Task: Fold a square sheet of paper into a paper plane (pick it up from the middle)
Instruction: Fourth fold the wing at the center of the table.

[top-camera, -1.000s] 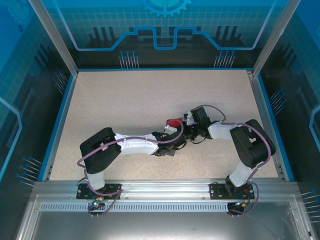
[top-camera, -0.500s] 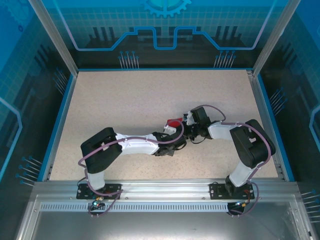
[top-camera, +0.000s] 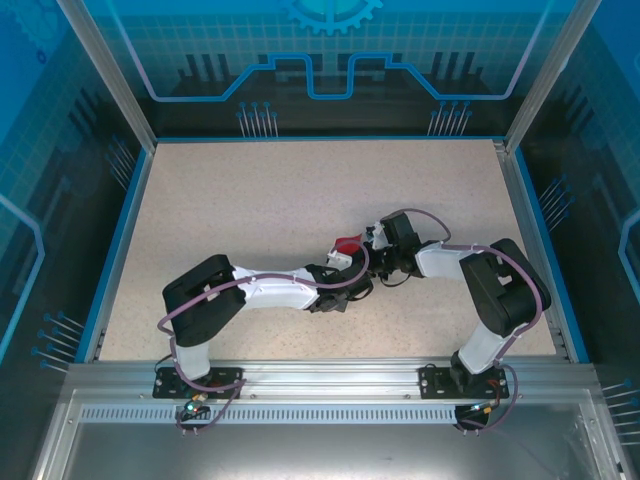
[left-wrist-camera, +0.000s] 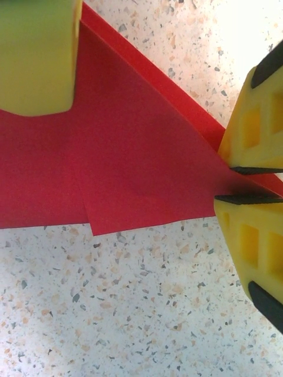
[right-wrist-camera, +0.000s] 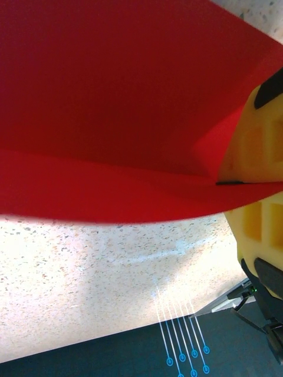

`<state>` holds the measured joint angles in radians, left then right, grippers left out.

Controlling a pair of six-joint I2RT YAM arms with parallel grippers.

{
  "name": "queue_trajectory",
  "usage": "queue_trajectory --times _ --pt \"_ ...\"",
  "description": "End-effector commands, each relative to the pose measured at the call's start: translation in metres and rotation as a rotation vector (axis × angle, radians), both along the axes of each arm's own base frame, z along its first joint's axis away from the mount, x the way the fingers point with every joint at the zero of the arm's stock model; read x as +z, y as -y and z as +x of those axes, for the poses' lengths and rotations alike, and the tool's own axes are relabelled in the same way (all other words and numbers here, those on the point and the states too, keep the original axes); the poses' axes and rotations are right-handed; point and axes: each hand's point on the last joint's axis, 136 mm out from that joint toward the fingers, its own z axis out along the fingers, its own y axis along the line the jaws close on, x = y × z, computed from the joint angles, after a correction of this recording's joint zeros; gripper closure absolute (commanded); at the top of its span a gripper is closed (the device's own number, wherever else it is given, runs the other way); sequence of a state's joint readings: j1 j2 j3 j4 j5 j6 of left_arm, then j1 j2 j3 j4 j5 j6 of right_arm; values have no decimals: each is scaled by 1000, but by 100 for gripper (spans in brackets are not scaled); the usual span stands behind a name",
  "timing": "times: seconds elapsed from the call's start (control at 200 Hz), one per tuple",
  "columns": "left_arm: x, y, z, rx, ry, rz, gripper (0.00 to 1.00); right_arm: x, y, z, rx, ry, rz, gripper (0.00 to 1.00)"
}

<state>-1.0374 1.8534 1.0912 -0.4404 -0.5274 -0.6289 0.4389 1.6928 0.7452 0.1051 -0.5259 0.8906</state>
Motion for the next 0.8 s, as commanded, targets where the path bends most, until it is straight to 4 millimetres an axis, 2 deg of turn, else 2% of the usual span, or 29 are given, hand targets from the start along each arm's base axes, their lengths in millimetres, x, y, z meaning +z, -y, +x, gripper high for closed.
queue_trajectory --times 0.0,0.07,0.295,0.405,0.685,0.795 --pt "-1 -3 2 -8 13 51 82 11 -7 -4 21 -1 18 93" --pt "-2 -3 2 -4 11 51 81 11 -7 -4 21 -3 18 93" --pt "9 3 3 2 21 6 68 10 -10 -4 28 -7 19 93" --pt "15 7 4 -1 33 -25 68 9 -11 -4 28 -9 18 93" --pt "17 5 4 1 45 -23 69 6 -11 -5 29 -15 14 93" --pt "23 7 3 -10 60 -40 64 5 -10 -5 26 -15 13 93"
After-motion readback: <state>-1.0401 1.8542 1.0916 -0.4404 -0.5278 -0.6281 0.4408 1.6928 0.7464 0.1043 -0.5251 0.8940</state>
